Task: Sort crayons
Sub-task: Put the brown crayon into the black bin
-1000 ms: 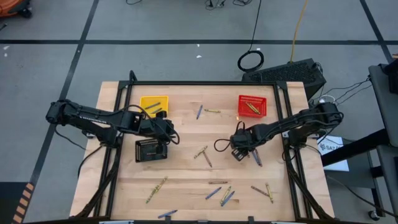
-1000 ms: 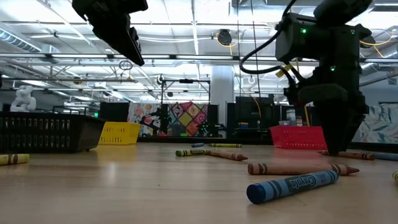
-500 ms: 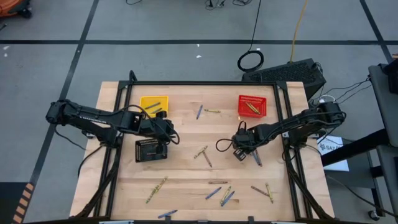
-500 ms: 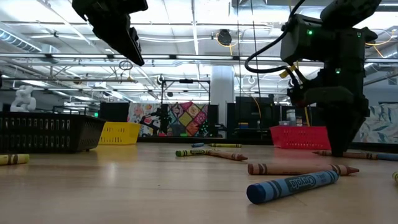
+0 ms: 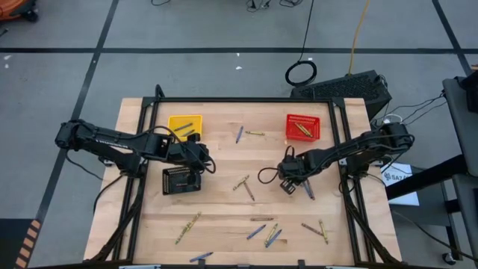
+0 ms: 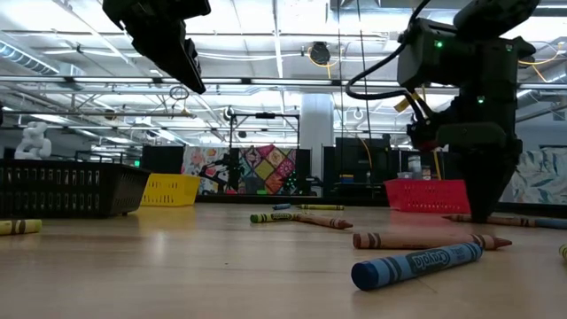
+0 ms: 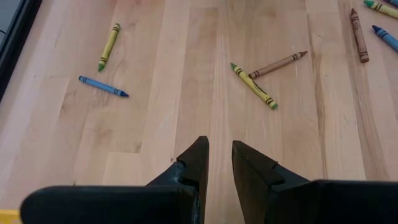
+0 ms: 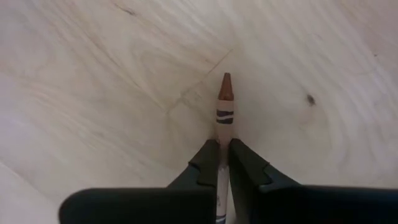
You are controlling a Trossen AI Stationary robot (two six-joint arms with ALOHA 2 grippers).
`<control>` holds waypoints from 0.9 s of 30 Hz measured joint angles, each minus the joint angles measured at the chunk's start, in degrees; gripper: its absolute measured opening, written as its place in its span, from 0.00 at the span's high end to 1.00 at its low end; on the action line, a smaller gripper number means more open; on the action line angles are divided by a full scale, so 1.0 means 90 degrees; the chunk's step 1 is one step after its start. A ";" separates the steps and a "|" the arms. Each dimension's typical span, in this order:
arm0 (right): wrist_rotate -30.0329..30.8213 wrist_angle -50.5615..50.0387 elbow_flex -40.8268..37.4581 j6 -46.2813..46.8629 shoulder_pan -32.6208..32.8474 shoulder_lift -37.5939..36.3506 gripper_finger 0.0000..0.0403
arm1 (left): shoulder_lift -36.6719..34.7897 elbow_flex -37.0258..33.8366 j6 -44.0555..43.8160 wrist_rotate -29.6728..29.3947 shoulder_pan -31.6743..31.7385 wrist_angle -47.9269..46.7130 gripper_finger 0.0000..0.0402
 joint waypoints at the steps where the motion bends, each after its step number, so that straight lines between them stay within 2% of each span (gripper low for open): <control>1: 0.0004 0.0011 0.0037 -0.0041 0.0000 -0.0007 1.00 | 0.0000 0.0001 0.0000 0.0000 0.0000 0.0001 0.82; 9: 0.0197 0.0350 0.0462 -0.0386 -0.0022 -0.0170 1.00 | 0.0000 0.0002 0.0012 0.0002 0.0000 0.0257 0.82; 27: 0.1001 0.0651 0.2731 -0.2962 -0.0036 -0.0213 1.00 | 0.0005 0.0002 0.0015 0.0111 0.0015 0.1435 0.82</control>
